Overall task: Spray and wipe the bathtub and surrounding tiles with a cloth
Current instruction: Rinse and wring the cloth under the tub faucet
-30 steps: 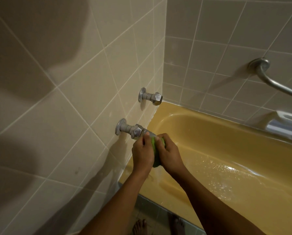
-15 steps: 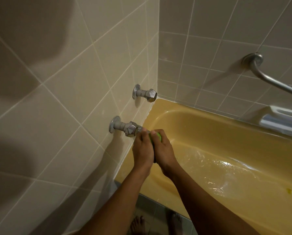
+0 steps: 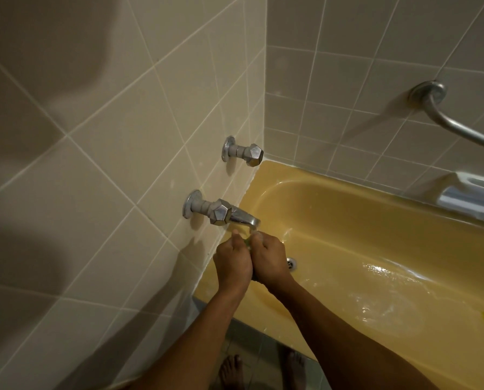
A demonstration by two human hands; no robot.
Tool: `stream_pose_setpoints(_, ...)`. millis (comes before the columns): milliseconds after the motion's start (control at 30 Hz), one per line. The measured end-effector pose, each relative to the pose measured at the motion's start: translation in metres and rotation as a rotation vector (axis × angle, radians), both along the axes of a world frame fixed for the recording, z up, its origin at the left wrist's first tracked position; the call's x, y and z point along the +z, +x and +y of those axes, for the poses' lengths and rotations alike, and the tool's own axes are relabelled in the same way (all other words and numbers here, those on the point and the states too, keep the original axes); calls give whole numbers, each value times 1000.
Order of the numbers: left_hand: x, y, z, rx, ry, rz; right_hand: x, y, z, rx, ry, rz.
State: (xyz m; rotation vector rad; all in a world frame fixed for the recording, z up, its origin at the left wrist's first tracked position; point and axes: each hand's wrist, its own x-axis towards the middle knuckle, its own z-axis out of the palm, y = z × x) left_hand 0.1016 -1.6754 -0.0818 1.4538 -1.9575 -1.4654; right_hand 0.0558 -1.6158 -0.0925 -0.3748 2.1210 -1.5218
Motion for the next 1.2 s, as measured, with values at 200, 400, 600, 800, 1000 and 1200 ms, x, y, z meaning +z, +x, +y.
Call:
stream_pose_setpoints(200,-13,-7,3,18,180,124,-9,-11,7,18,-44,-19)
stream_pose_setpoints(400,-33,-17,-5,-12,408,174,-20,-54,43,50,-100,-324)
stream_pose_setpoints(600,-95,-36,-9,-12,515,-24,-65,-106,80,-88,4,-281)
stream_pose_setpoints(800,-168,-65,-21,73,286,-64,-137,-154,76,-53,289,92)
stream_pose_setpoints(1000,-245,-102,-55,-104,146,-133,-213,-177,37,45,261,135)
stream_pose_setpoints(1200,-289,-129,-75,-314,313,-53,-278,-177,-20,147,296,81)
